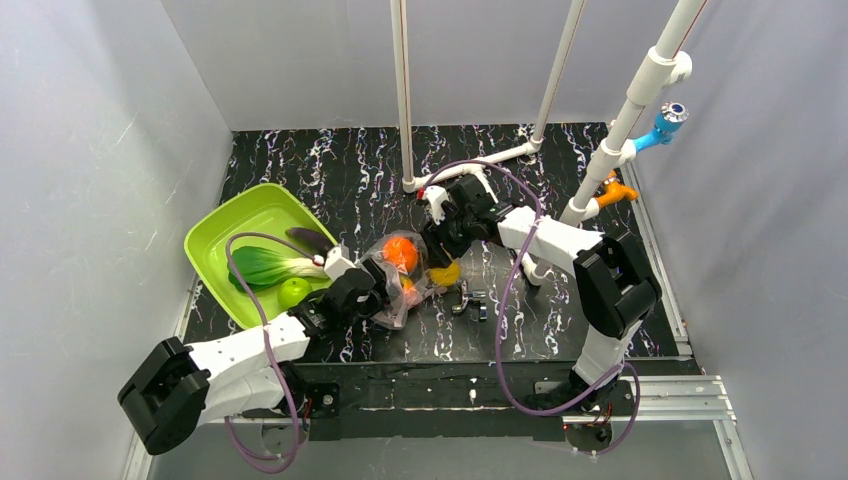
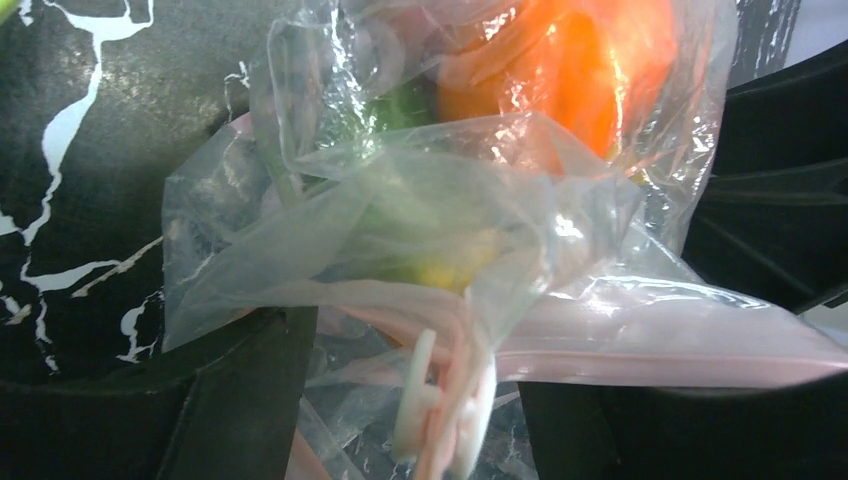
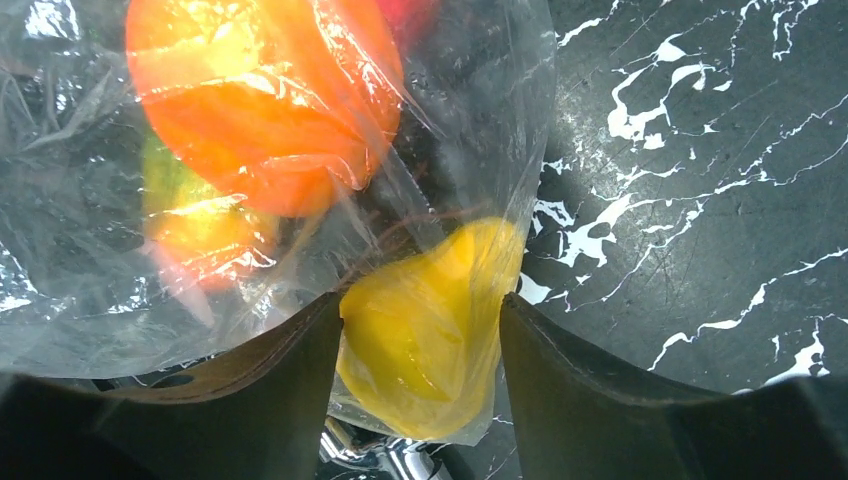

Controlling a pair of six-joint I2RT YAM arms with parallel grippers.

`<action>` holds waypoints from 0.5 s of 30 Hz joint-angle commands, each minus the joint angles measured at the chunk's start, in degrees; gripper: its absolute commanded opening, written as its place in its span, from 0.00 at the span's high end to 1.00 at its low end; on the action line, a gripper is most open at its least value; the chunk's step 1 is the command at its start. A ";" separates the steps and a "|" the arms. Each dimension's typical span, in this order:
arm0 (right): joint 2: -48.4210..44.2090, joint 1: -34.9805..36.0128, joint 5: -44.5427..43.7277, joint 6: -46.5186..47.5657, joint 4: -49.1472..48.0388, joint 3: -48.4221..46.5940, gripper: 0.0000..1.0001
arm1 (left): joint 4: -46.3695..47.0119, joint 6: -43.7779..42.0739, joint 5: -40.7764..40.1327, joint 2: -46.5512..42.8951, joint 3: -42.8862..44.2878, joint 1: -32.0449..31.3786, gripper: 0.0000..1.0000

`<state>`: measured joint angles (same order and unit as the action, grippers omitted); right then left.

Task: Open the zip-top bag and remove the fake food
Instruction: Pick up the fake fruit from the zipper food storage bag.

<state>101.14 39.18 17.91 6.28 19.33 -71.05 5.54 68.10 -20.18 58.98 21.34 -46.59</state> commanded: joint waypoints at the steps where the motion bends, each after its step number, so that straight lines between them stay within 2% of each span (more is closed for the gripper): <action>1: 0.71 0.02 -0.43 -0.92 0.01 -2.69 0.33 | 3.08 0.58 -2.50 1.23 1.08 0.61 0.36; 3: 1.96 -0.25 -0.16 -0.70 0.99 -3.10 0.33 | 2.45 0.80 -3.24 1.45 1.61 0.65 0.42; 6: 2.68 -0.50 0.49 -0.48 1.64 -3.07 0.35 | 1.21 1.97 -4.79 1.88 2.13 0.92 0.44; 9: 2.74 -0.59 0.89 -0.41 1.76 -3.05 0.38 | -0.58 2.56 -5.08 3.92 3.42 1.93 0.43; 13: 2.82 -0.59 1.57 -0.31 1.89 -3.05 0.41 | 4.64 0.40 -2.68 6.97 4.02 3.06 0.41; 15: 2.83 -0.59 1.79 -0.18 1.98 -3.00 0.45 | 4.14 -1.71 -2.75 8.34 5.45 3.15 0.40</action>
<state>103.22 38.94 18.63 5.89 19.97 -72.25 8.54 69.36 -21.67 65.56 23.75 -44.14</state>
